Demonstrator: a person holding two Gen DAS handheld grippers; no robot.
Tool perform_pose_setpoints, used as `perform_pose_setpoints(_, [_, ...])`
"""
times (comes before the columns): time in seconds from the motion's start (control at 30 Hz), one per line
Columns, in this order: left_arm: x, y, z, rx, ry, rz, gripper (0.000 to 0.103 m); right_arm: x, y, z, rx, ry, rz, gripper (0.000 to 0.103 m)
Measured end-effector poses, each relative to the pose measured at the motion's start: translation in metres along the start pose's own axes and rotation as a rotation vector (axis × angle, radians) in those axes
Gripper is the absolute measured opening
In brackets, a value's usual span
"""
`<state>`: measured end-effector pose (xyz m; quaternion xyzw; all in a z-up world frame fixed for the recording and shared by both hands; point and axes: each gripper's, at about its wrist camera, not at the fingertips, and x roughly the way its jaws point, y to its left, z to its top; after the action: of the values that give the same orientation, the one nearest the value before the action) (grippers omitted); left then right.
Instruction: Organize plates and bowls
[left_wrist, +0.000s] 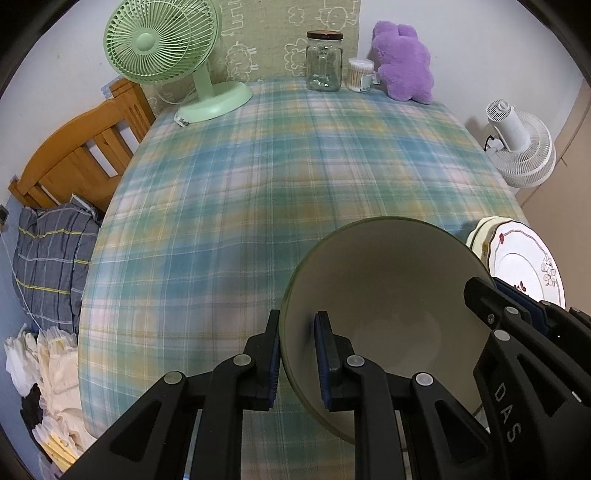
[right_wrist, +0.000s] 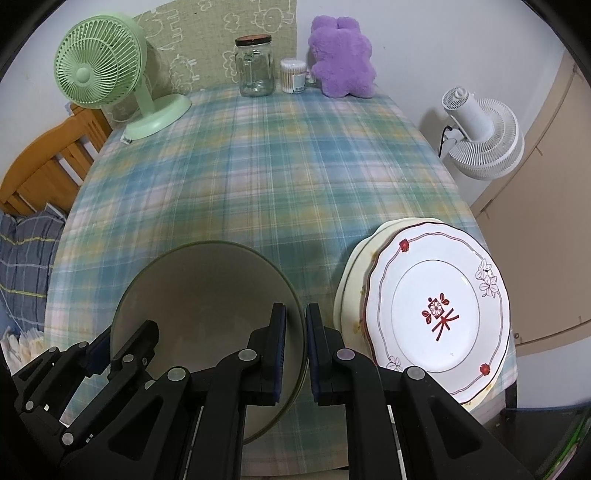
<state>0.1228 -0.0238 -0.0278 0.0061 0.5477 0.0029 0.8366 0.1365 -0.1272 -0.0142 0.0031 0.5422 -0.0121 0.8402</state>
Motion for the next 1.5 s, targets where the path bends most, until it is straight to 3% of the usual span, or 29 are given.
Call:
perform_pose_setpoints(0.17, [-0.001,0.001,-0.002,-0.007,-0.012,-0.004,0.013,0.002,0.000,-0.001,0.002,0.002,0.000,0.017])
perform_pose_setpoints(0.4, [-0.001,0.004,-0.008,-0.035,0.016,-0.091,0.041,0.007,-0.002,-0.008,0.013,0.033,0.014,0.018])
perform_pose_setpoints(0.5, [-0.002,0.011,-0.007,-0.052,0.025,-0.109,0.053,0.006,-0.007,-0.010,0.025,0.034,0.065,0.026])
perform_pose_setpoints(0.57, [-0.002,0.013,-0.008,-0.066,0.027,-0.128,0.059,0.004,-0.011,-0.011,0.034,0.035,0.067,0.048])
perform_pose_setpoints(0.63, [-0.003,0.014,-0.008,-0.064,0.023,-0.138,0.068,0.002,-0.014,-0.010,0.050,0.030,0.073,0.061])
perform_pose_setpoints(0.73, [-0.003,0.015,-0.008,-0.041,0.017,-0.178,0.074,-0.001,-0.015,-0.010,0.050,0.025,0.088,0.063])
perform_pose_setpoints(0.83, [0.001,0.013,-0.010,-0.029,0.028,-0.200,0.076,-0.001,-0.013,-0.009,0.039,0.027,0.101,0.068])
perform_pose_setpoints(1.07, [0.020,0.005,-0.010,-0.035,0.079,-0.226,0.076,0.013,-0.012,-0.012,0.034,0.082,0.101,0.068])
perform_pose_setpoints(1.5, [0.041,-0.006,0.002,-0.064,0.126,-0.202,0.072,0.053,-0.015,0.002,0.037,0.151,0.190,0.068])
